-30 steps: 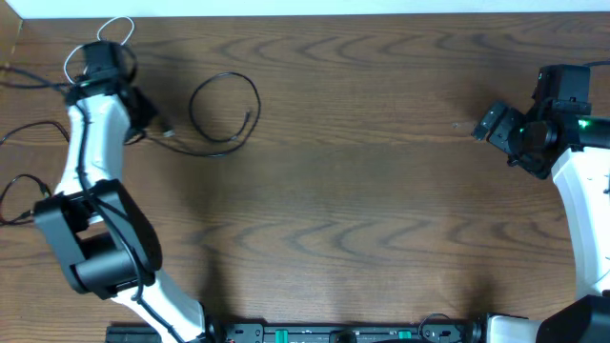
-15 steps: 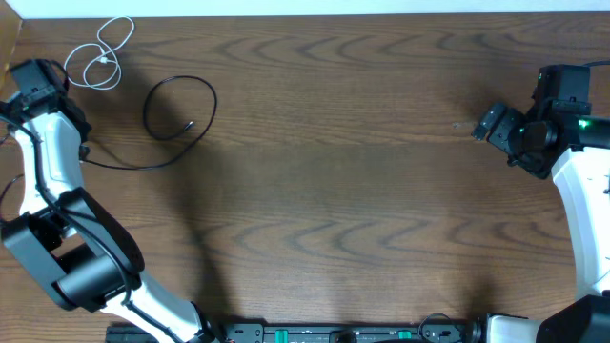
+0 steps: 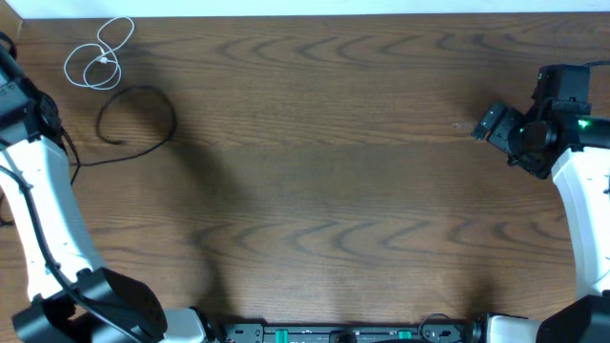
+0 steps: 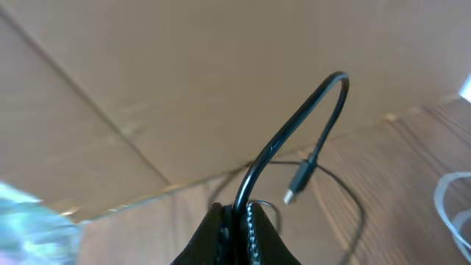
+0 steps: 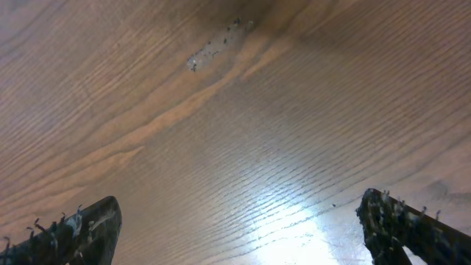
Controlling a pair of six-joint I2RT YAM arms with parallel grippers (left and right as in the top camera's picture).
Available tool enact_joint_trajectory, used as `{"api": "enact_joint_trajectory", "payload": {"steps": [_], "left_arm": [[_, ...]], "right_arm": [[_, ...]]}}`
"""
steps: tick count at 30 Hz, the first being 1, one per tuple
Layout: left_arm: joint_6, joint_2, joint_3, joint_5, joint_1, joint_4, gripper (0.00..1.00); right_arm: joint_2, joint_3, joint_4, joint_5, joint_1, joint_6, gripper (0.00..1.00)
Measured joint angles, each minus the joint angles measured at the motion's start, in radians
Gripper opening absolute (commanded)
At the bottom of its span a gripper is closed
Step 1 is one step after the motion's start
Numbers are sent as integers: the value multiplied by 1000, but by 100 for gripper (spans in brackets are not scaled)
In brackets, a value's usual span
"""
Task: Untangle cables
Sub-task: 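Release the black cable at the upper left and retract the left arm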
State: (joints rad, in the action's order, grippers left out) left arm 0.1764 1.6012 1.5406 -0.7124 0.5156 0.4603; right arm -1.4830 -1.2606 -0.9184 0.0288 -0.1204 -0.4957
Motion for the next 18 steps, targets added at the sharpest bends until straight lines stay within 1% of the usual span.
{"api": "enact_joint_trajectory", "payload": {"steps": [5,7,9,11,16,18], "left_arm": [[-25,4,1,-60,1,20,7],[-24,6,1,-61,0,23,7],[-24,6,1,-29,1,28,8],[-25,6,1,41,1,34,7],[-28,8,1,308,1,65,7],[-28,12,1,394,1,88,7]], "right_arm": [[0,0,0,0,0,0,99],[0,0,0,0,0,0,99],[0,0,0,0,0,0,99],[0,0,0,0,0,0,99],[0,0,0,0,0,0,99],[0,0,0,0,0,0,99]]}}
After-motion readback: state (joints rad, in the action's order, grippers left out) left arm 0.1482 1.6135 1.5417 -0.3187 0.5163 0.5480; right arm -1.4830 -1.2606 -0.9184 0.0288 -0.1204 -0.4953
